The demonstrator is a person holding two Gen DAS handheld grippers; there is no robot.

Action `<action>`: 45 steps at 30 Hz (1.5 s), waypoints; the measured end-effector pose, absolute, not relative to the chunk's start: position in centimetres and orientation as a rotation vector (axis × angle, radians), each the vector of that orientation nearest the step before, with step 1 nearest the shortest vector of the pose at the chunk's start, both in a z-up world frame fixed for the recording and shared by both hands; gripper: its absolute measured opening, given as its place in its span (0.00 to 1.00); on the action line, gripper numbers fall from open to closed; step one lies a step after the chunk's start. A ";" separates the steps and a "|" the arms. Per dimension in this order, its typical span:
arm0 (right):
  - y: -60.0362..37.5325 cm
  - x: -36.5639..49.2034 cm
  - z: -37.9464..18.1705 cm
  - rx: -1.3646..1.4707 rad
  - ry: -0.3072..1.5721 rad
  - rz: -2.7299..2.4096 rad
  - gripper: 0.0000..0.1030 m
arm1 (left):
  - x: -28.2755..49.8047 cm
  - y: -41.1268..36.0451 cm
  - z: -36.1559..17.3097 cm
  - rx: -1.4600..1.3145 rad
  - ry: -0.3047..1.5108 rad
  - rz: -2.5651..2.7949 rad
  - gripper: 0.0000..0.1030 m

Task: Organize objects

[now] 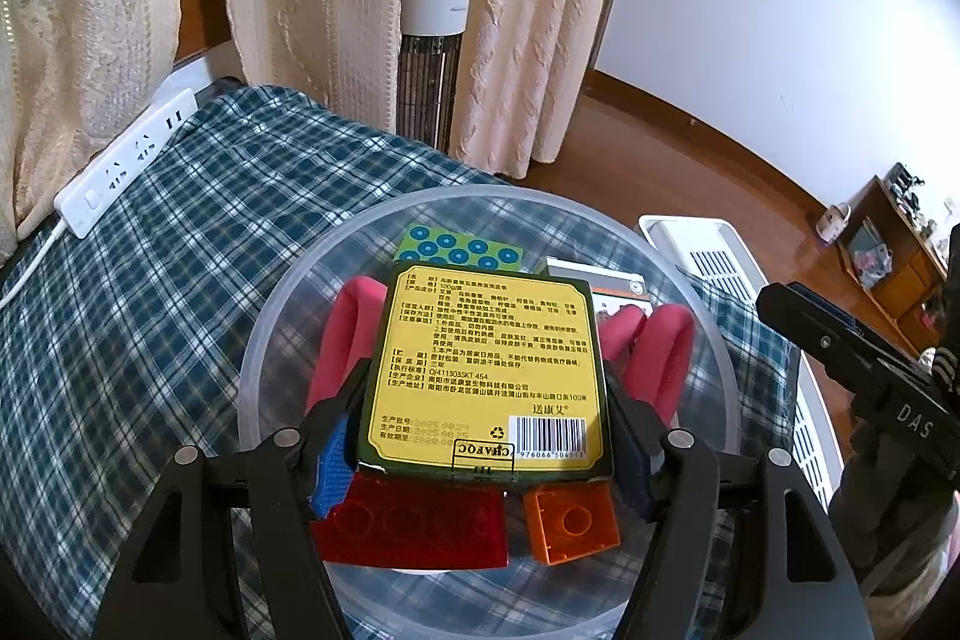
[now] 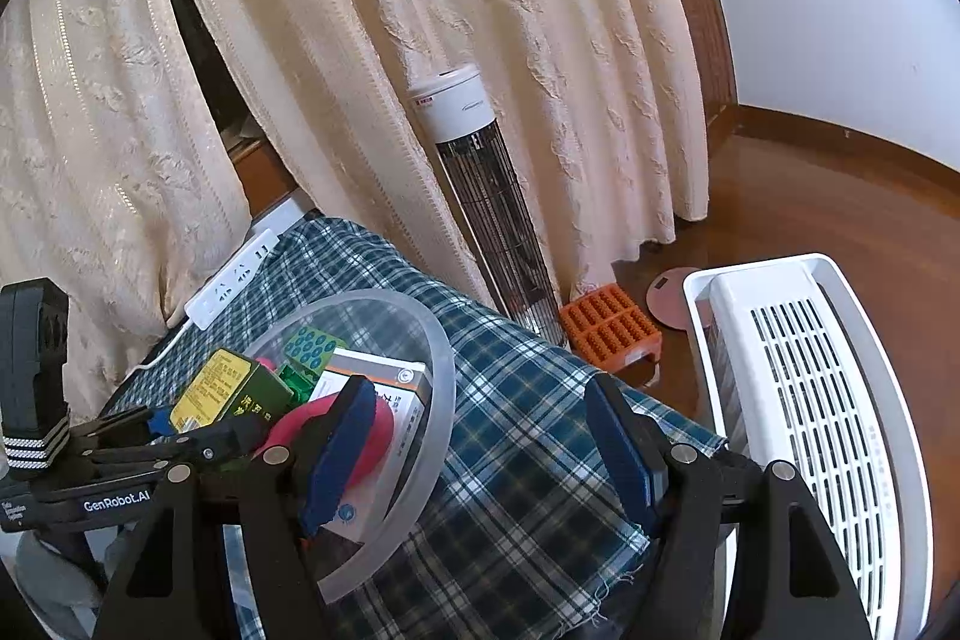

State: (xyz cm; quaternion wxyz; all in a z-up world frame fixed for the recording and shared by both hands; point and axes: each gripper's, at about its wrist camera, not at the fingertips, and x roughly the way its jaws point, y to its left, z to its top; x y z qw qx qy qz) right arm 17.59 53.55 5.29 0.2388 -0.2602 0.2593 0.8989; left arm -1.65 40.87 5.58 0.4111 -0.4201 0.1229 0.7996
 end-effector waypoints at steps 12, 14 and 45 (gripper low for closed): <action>52.5 18.0 5.3 -0.723 0.712 2.464 0.73 | -0.4 39.8 7.5 -1.002 0.290 2.025 0.75; 52.3 18.2 5.4 -0.724 0.710 2.467 0.81 | 0.0 39.4 8.0 -0.982 0.286 2.030 0.76; 41.6 17.3 6.2 -0.865 0.415 2.553 0.99 | 2.8 30.3 8.8 -0.911 0.356 2.402 0.93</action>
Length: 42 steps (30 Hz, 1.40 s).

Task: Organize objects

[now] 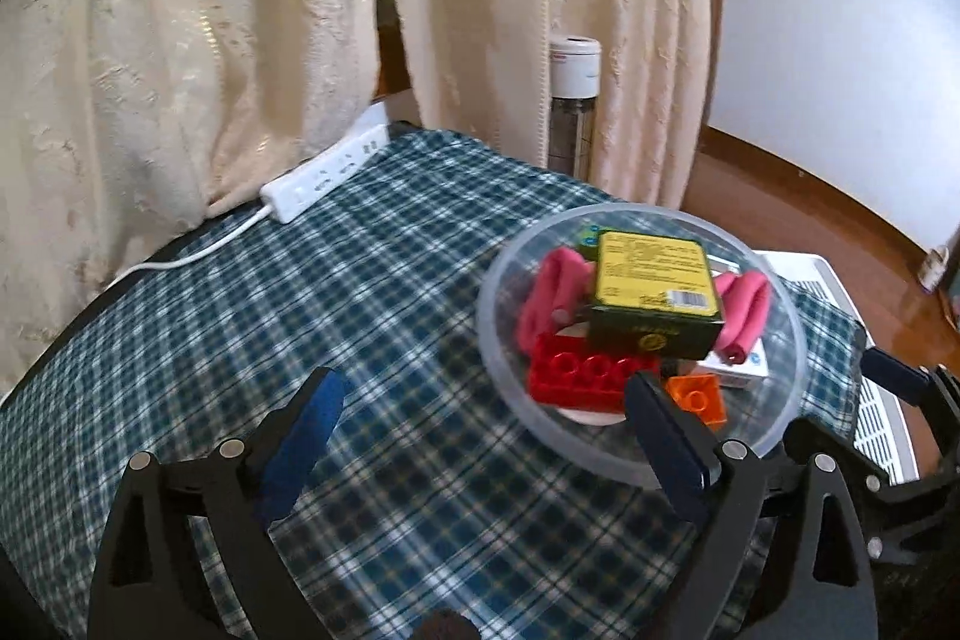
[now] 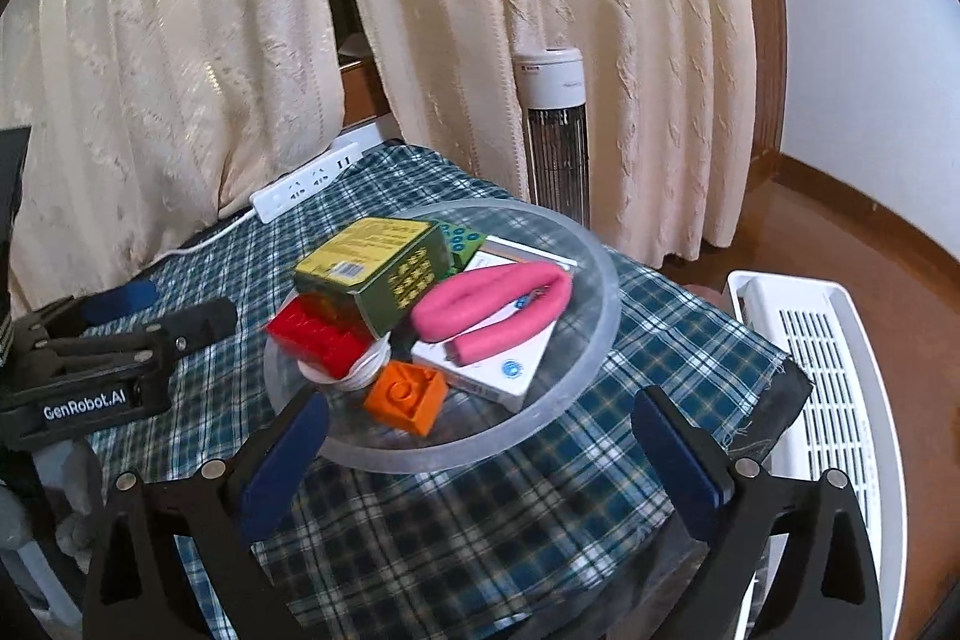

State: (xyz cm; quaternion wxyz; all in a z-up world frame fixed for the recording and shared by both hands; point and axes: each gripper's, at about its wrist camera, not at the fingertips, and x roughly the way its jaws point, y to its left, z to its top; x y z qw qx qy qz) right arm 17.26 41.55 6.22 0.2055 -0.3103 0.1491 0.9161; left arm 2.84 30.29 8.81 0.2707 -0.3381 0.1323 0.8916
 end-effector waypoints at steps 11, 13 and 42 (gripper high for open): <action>39.1 16.7 5.9 -0.882 0.335 2.535 0.99 | 3.5 28.8 8.7 -0.902 0.395 2.435 0.93; 39.1 16.8 5.9 -0.881 0.328 2.532 0.99 | 3.6 28.7 8.8 -0.903 0.387 2.422 0.93; 39.5 16.7 4.2 -0.924 0.267 2.491 0.99 | 5.0 30.6 6.5 -0.957 0.450 2.306 0.93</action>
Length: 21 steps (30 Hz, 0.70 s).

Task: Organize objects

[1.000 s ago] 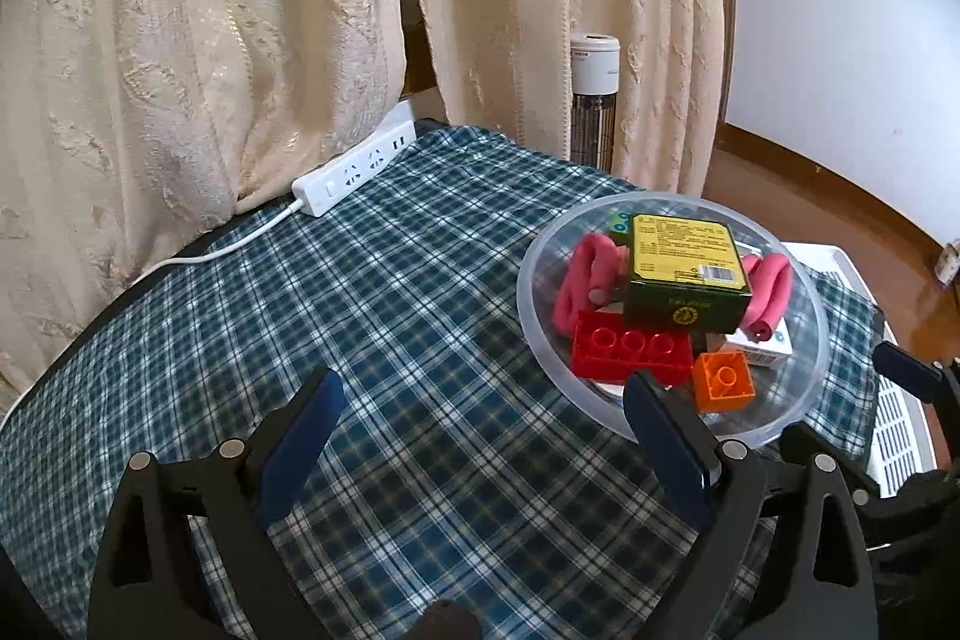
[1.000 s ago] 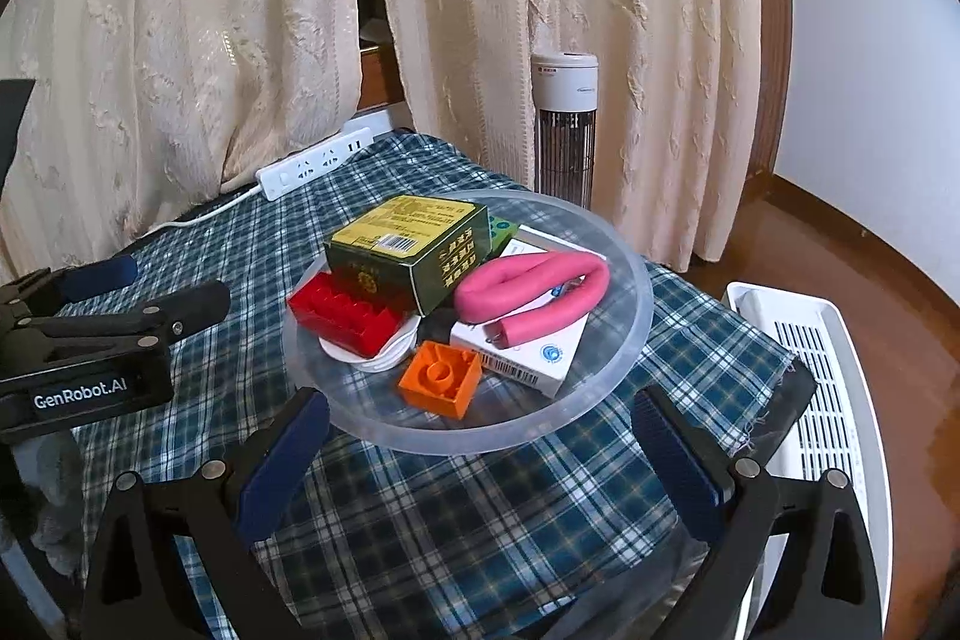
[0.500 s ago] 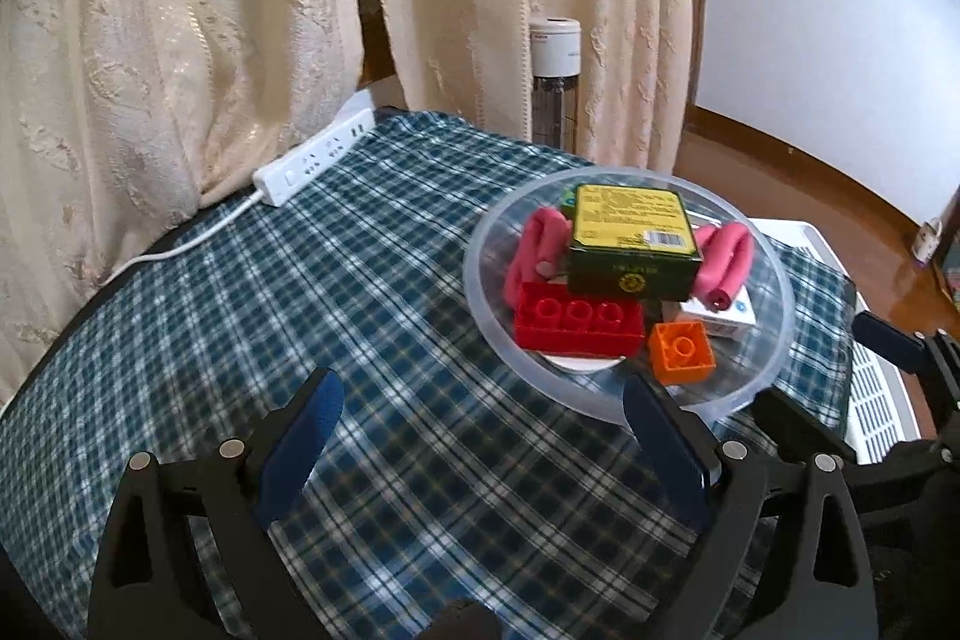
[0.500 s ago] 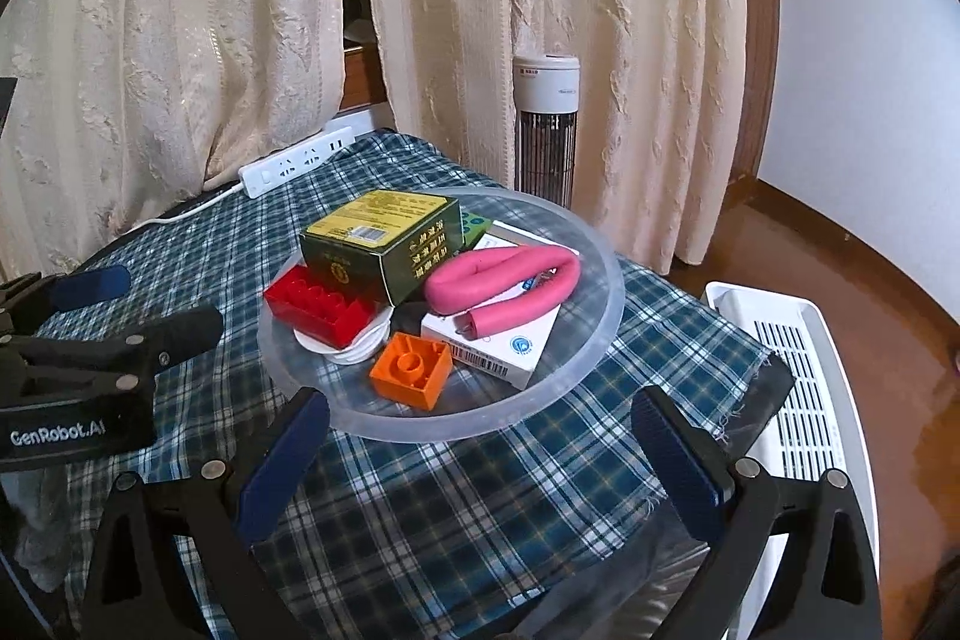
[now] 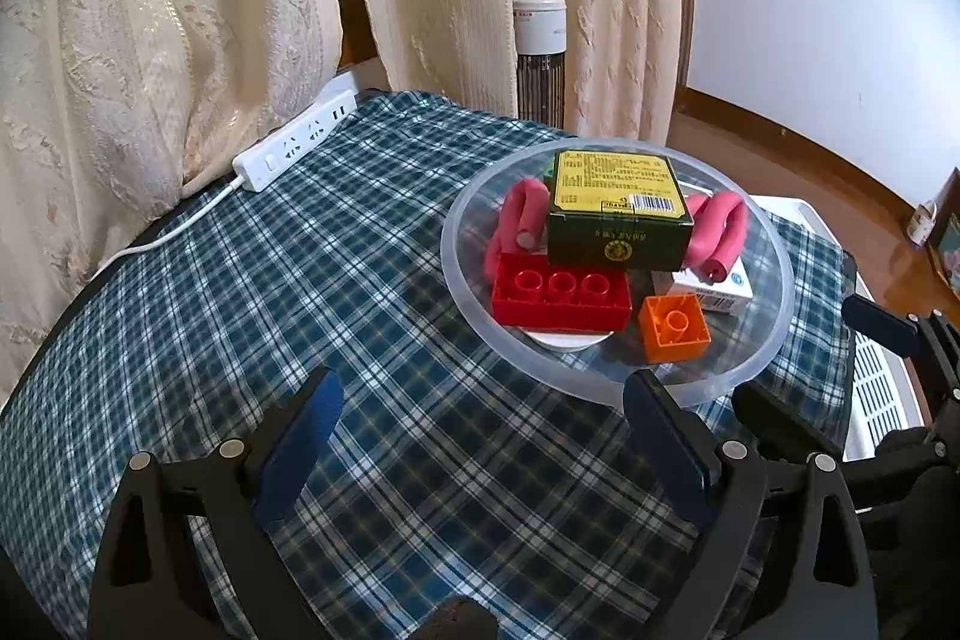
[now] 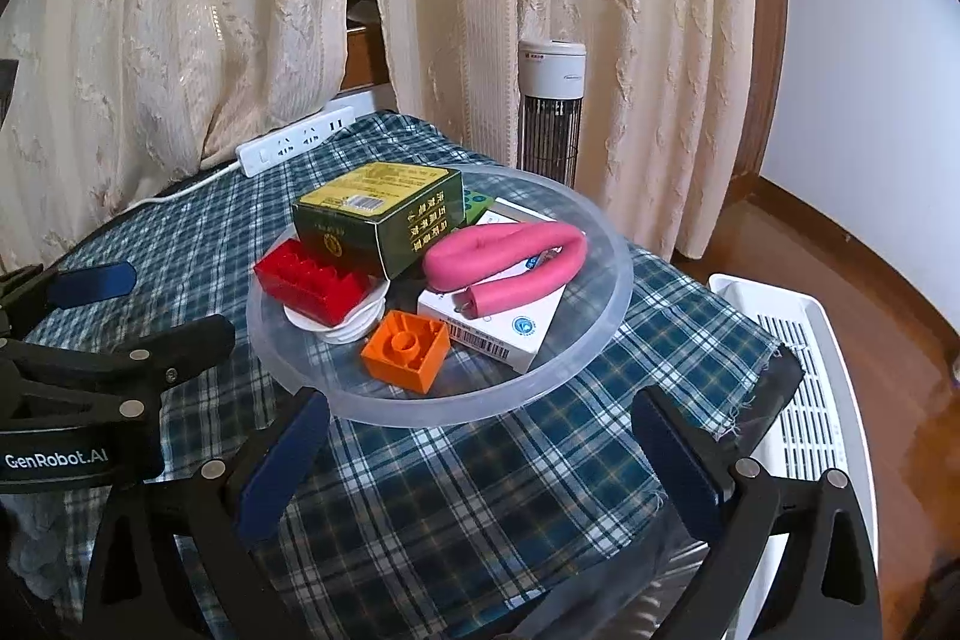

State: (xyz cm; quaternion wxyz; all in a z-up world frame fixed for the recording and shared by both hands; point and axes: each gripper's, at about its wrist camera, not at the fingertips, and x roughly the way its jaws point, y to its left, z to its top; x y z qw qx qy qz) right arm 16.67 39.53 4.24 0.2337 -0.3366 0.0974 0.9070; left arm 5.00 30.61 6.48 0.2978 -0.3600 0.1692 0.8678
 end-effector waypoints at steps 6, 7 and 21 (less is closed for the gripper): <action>39.6 16.6 3.8 -0.948 0.277 2.493 0.99 | 4.8 30.8 6.1 -0.979 0.469 2.304 0.93; 39.5 16.5 3.8 -0.949 0.276 2.493 0.99 | 4.8 30.8 6.0 -0.981 0.469 2.304 0.93; 39.5 16.2 3.6 -0.967 0.268 2.495 0.99 | 4.6 30.7 5.8 -0.993 0.471 2.301 0.93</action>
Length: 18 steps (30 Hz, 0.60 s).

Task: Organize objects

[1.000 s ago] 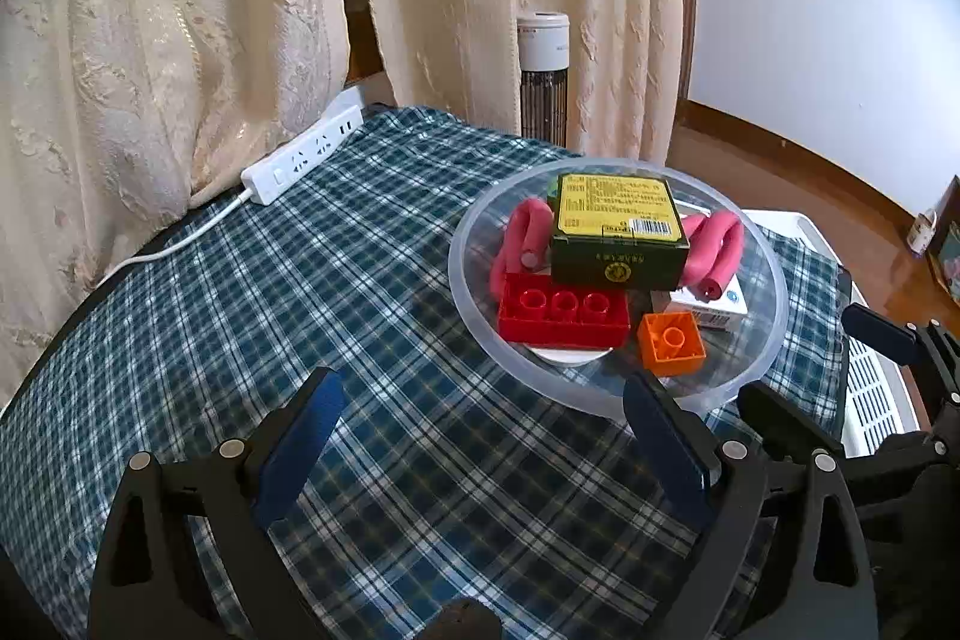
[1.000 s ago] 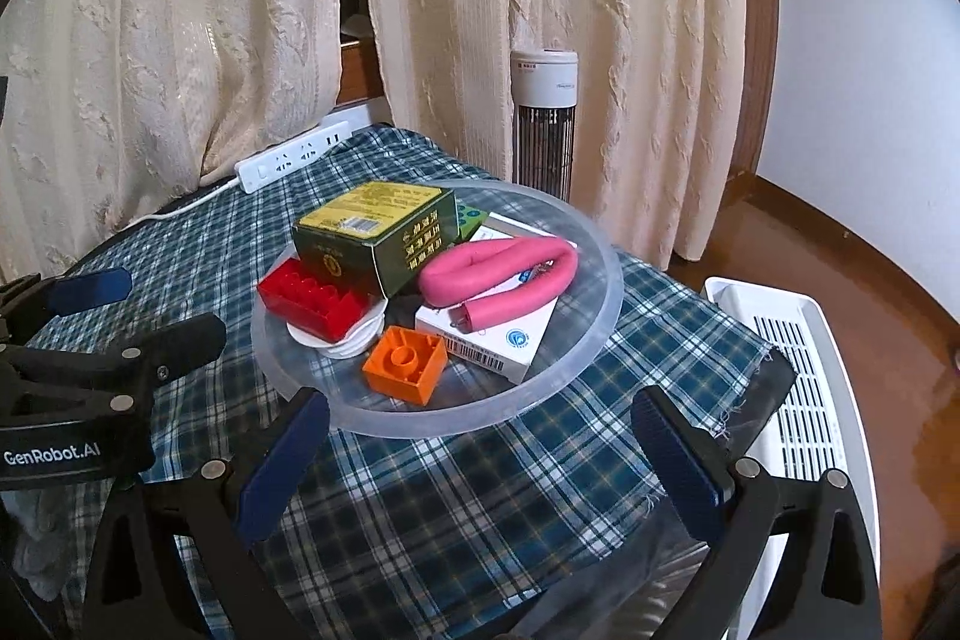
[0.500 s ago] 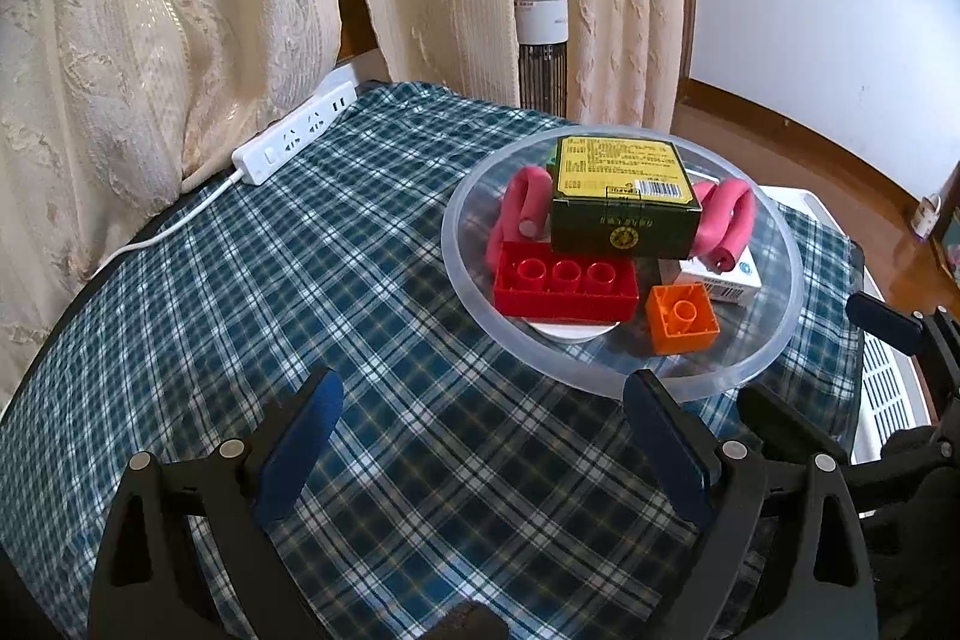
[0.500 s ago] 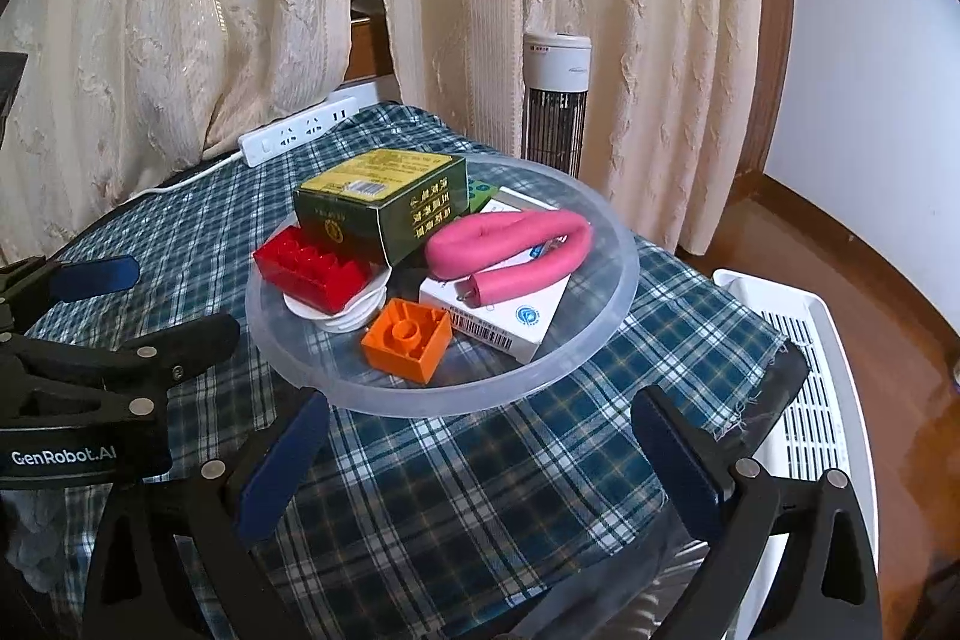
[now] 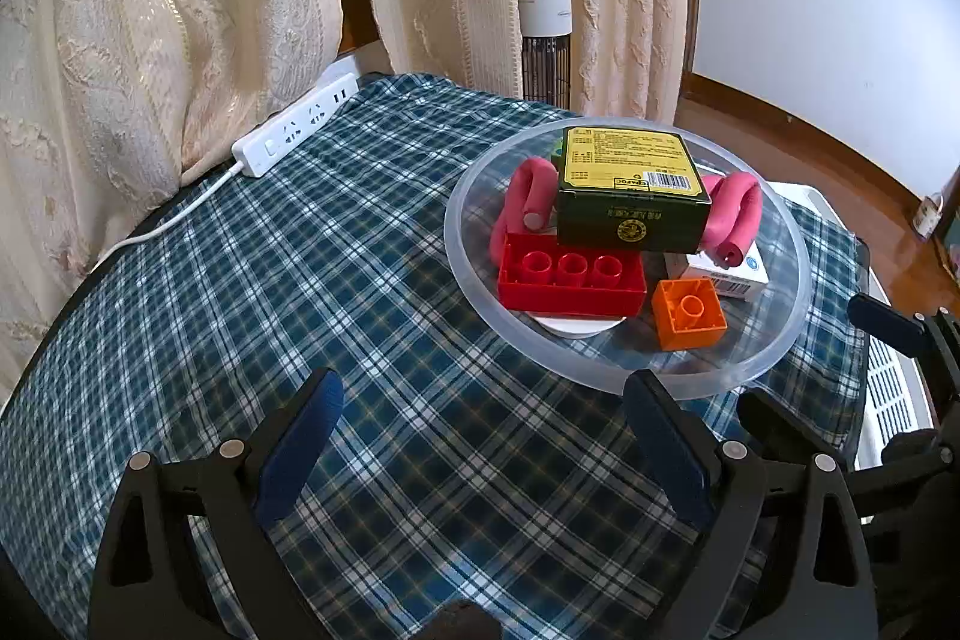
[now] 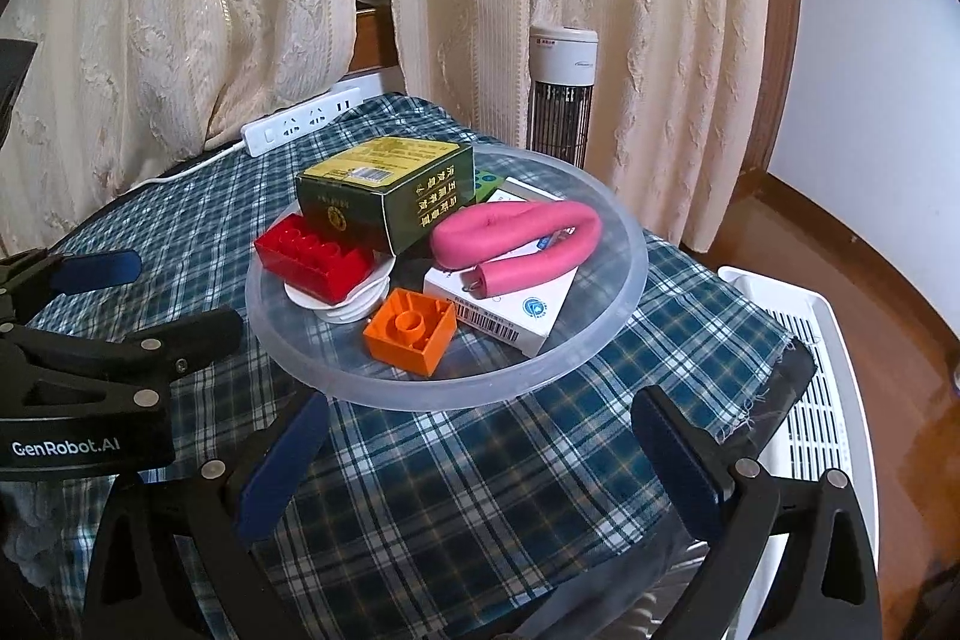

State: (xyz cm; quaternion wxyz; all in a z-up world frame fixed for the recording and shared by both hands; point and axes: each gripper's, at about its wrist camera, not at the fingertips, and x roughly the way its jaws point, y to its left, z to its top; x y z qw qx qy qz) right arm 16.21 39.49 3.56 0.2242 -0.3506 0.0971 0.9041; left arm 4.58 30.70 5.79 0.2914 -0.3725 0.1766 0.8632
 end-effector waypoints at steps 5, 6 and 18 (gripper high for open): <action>39.6 16.1 3.5 -0.971 0.271 2.495 0.99 | 4.5 30.7 5.7 -0.987 0.481 2.297 0.93; 39.5 16.1 3.5 -0.973 0.272 2.495 0.99 | 4.5 30.7 5.7 -0.990 0.483 2.295 0.93; 39.6 16.1 3.3 -0.980 0.277 2.495 0.99 | 4.4 30.7 5.5 -1.007 0.483 2.290 0.93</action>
